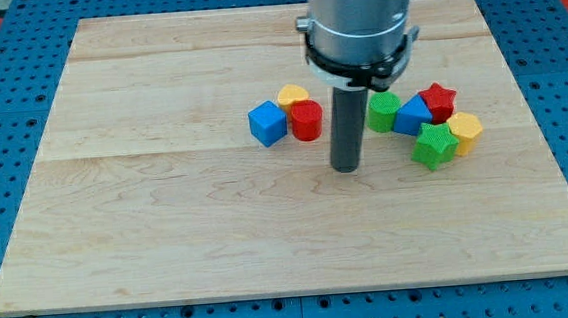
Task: Place the green star at the bottom left side of blue cube
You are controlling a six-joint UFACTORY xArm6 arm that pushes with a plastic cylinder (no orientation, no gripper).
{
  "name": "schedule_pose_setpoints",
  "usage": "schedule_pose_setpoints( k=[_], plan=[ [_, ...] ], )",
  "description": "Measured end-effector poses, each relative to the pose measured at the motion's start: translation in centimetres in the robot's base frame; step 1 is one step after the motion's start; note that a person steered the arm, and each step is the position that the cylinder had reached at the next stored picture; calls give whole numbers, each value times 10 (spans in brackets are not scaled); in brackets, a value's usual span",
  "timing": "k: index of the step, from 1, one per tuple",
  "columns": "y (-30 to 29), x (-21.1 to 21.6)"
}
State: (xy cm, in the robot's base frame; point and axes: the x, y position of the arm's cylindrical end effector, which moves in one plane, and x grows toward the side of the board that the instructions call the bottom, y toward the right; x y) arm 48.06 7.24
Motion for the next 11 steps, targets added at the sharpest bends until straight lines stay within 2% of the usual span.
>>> schedule_pose_setpoints(
  k=[2, 3, 4, 5, 6, 8, 10, 11],
  plan=[
    [42, 46],
    [111, 37],
    [136, 13],
    [107, -17],
    [75, -22],
    [50, -46],
    [14, -6],
    [-43, 4]
  ],
)
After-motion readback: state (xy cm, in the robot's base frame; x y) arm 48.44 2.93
